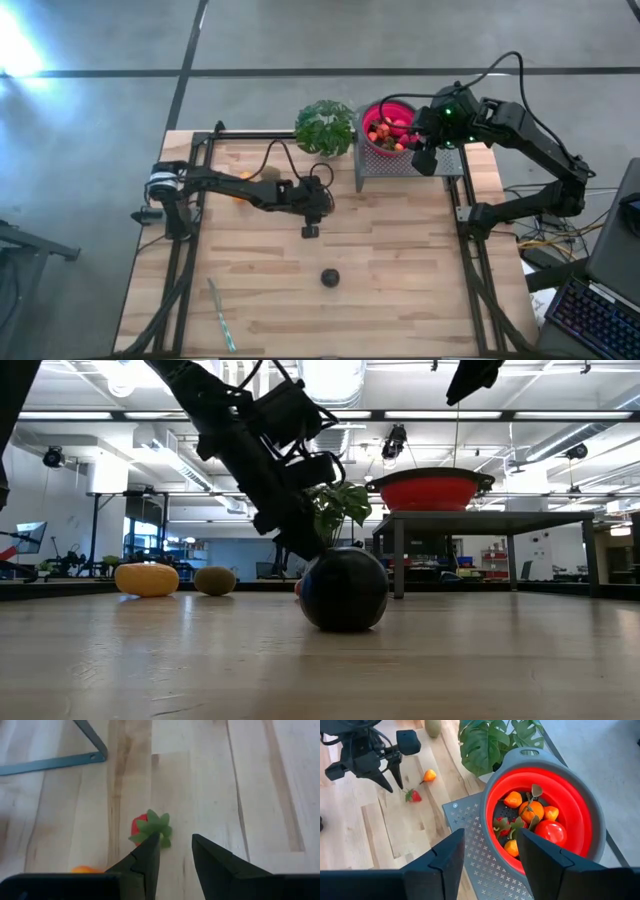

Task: Pick & Place Fruit
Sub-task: Put the strawberry into the red strainer bowl on the shelf

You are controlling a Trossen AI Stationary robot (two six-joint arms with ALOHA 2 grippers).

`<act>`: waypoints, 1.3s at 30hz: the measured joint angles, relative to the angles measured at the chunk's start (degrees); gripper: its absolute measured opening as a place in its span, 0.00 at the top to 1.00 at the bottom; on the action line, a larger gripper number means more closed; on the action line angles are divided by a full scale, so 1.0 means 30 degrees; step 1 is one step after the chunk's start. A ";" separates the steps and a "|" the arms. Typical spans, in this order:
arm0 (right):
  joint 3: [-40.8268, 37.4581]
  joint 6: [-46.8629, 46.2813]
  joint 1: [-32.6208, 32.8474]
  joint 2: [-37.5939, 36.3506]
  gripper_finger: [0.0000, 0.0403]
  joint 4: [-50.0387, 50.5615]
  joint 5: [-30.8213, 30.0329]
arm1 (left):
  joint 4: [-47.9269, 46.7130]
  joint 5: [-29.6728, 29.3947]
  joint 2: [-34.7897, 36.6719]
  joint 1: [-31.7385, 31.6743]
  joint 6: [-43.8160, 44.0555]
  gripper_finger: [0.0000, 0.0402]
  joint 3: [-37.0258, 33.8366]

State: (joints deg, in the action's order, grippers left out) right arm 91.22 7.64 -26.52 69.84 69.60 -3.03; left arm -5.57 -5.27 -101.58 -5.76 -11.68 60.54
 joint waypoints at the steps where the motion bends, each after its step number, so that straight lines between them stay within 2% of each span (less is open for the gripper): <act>1: 0.0000 -0.0013 -0.0007 0.0000 0.55 -0.0006 0.0000 | 0.0340 -0.0058 -0.0094 0.0043 -0.0119 0.70 -0.0010; 8: -0.0015 -0.0042 -0.0007 0.0000 0.54 0.0009 0.0000 | 0.1412 -0.0539 -0.0736 0.0102 -0.0582 0.70 0.0011; 18: -0.0022 0.0016 0.0000 0.0000 0.61 0.0009 0.0003 | 0.1069 -0.1688 -0.0734 0.0065 -0.0571 0.70 -0.0168; 30: -0.0022 0.0052 0.0000 0.0000 0.69 0.0001 0.0000 | 0.1754 -0.1600 -0.0729 0.0065 -0.0392 0.70 -0.0615; 39: -0.0022 0.0105 -0.0006 0.0000 0.67 0.0001 0.0000 | 0.2343 -0.1044 -0.0895 0.0072 -0.0383 0.70 -0.0618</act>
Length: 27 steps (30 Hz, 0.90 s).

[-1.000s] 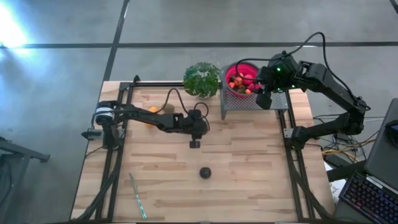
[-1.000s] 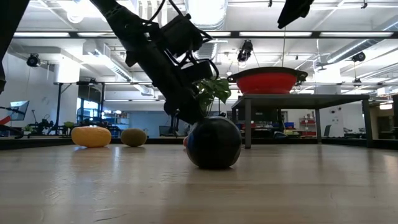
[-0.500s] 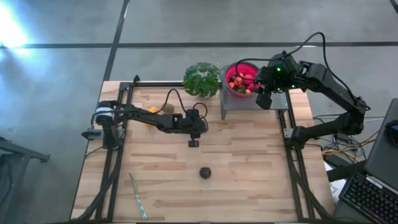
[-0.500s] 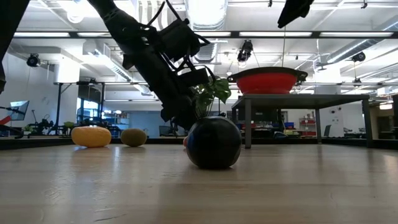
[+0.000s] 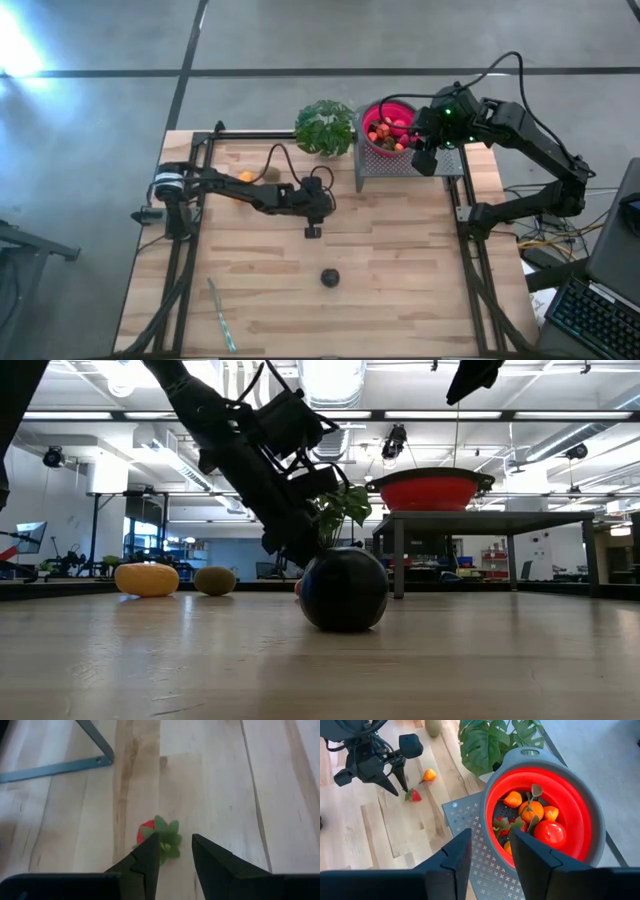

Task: Pick & Place Fruit
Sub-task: Put the strawberry into the red strainer bowl on the shelf

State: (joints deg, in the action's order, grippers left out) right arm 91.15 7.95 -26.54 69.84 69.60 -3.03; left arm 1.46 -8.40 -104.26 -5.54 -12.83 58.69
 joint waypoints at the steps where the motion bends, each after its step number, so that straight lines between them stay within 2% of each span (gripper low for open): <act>1: 0.0000 -0.0001 0.0002 0.0000 0.66 0.0000 -0.0001 | 0.0059 -0.0007 -0.0105 0.0000 0.0002 0.70 -0.0004; 10: 0.0000 0.0064 -0.0001 0.0000 0.60 0.0000 0.0000 | 0.0273 -0.0118 -0.0550 0.0000 0.0071 0.72 -0.0004; 20: 0.0000 0.0064 0.0001 0.0000 0.59 0.0000 -0.0007 | 0.0220 -0.0226 -0.0562 0.0000 0.0116 0.97 -0.0008; 27: 0.0000 0.0064 0.0004 0.0000 0.65 0.0000 -0.0002 | 0.0217 -0.0226 -0.0562 0.0000 0.0308 0.99 -0.0004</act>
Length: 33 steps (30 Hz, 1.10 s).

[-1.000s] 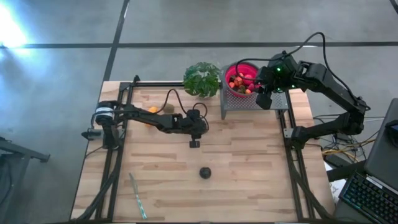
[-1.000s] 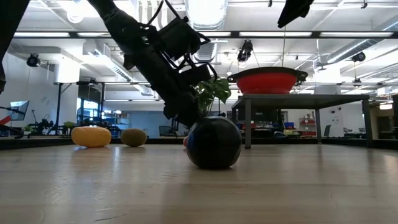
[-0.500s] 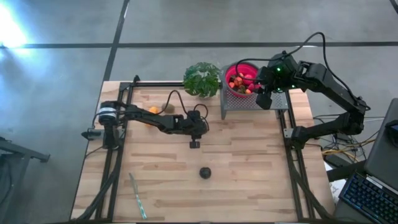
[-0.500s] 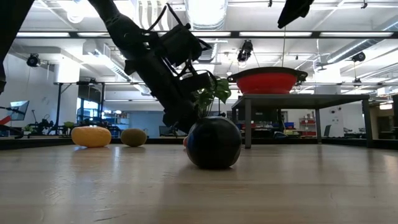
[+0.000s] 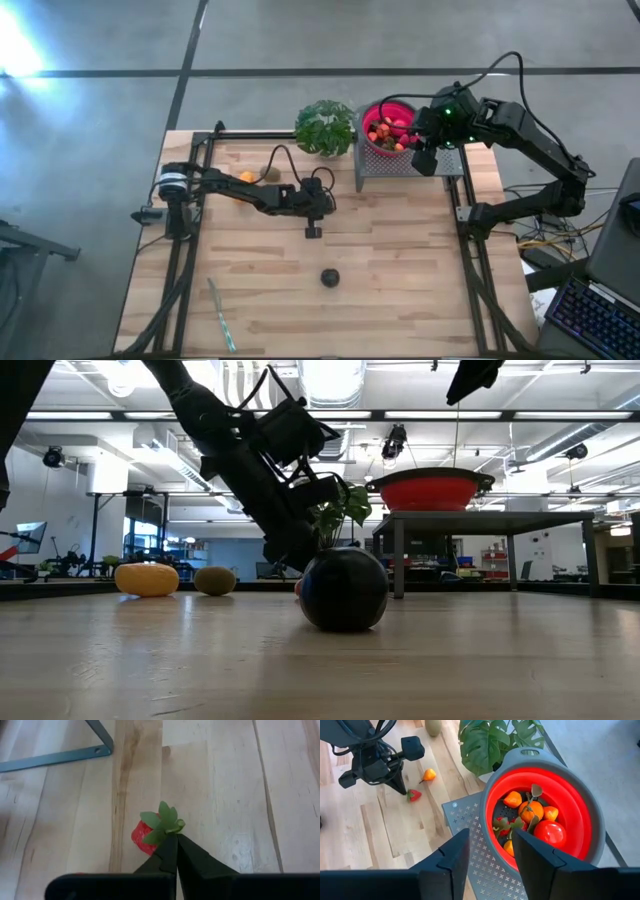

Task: Pick & Place Fruit
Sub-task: Put the strawberry into the red strainer bowl on the shelf

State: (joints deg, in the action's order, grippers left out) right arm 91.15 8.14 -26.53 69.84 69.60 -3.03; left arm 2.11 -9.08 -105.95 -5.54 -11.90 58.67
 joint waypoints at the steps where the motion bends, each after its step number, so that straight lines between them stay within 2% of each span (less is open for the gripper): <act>1: 0.0000 0.0000 -0.0001 0.0000 0.66 0.0000 -0.0006 | -0.0007 0.0000 0.0000 0.0000 0.0020 0.99 -0.0001; 6: 0.0000 0.0000 -0.0004 0.0000 0.70 0.0000 0.0002 | -0.0015 0.0000 0.0000 0.0015 -0.0095 0.95 -0.0005; 15: 0.0000 0.0129 -0.0005 0.0000 0.73 0.0000 -0.0002 | -0.0001 0.0000 0.0007 0.0051 -0.0386 0.73 -0.0001; 20: 0.0000 0.0146 0.0002 0.0000 0.72 0.0000 -0.0006 | -0.0008 0.0000 0.0077 0.0235 -0.0506 0.64 -0.0001; 33: 0.0000 0.0146 -0.0002 0.0000 0.62 0.0000 -0.0002 | 0.0283 0.0015 0.0292 0.0554 -0.0575 0.64 0.0066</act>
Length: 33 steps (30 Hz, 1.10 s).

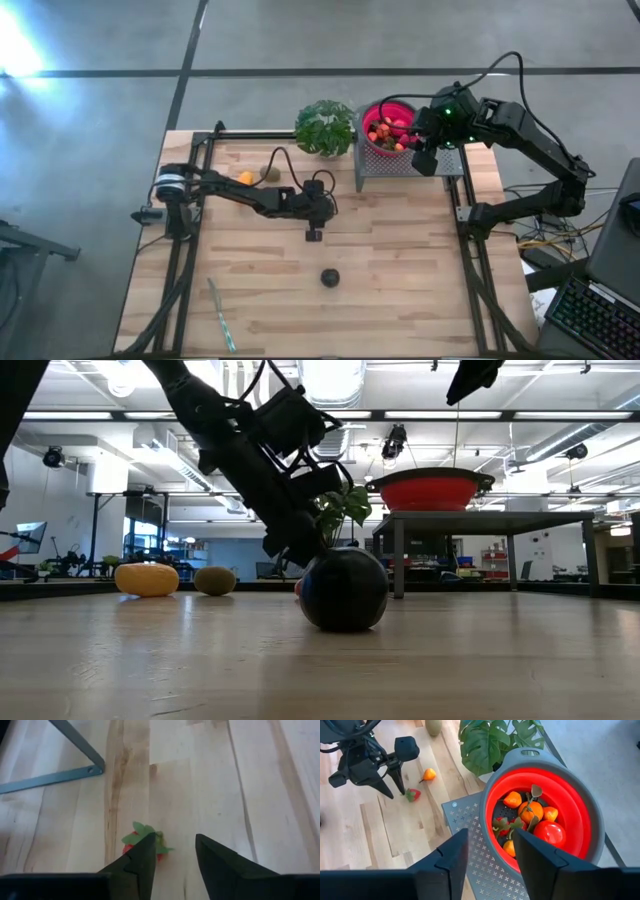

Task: Pick & Place Fruit
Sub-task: Put the strawberry into the red strainer bowl on the shelf

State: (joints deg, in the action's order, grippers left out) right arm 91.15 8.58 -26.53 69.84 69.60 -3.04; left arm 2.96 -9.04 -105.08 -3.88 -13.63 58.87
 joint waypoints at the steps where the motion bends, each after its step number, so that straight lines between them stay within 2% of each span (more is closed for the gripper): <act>1: 0.0000 0.0000 -0.0003 0.0000 0.61 0.0000 0.0000 | 0.0055 0.0008 -0.0020 -0.0001 -0.0018 0.65 -0.0014; 7: 0.0000 0.0000 0.0002 0.0000 0.59 0.0000 0.0004 | 0.1620 0.0042 -0.0154 -0.0024 -0.0599 0.65 -0.0015; 14: 0.0000 0.0000 -0.0004 0.0000 0.58 0.0000 0.0004 | 0.1801 -0.0510 -0.0364 -0.0151 -0.0614 0.66 -0.0015; 26: 0.0000 0.0131 0.0004 0.0000 0.69 0.0007 0.0004 | 0.2788 -0.0991 -0.1408 -0.0299 -0.0275 0.66 -0.0030; 33: -0.0015 0.0146 -0.0004 0.0000 0.74 0.0015 0.0004 | 0.3032 -0.0991 -0.1567 -0.0299 -0.0045 0.74 -0.0030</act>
State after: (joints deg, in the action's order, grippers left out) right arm 91.11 9.02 -26.55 69.84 69.65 -3.03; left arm 12.05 -12.01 -109.78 -4.78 -13.76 58.78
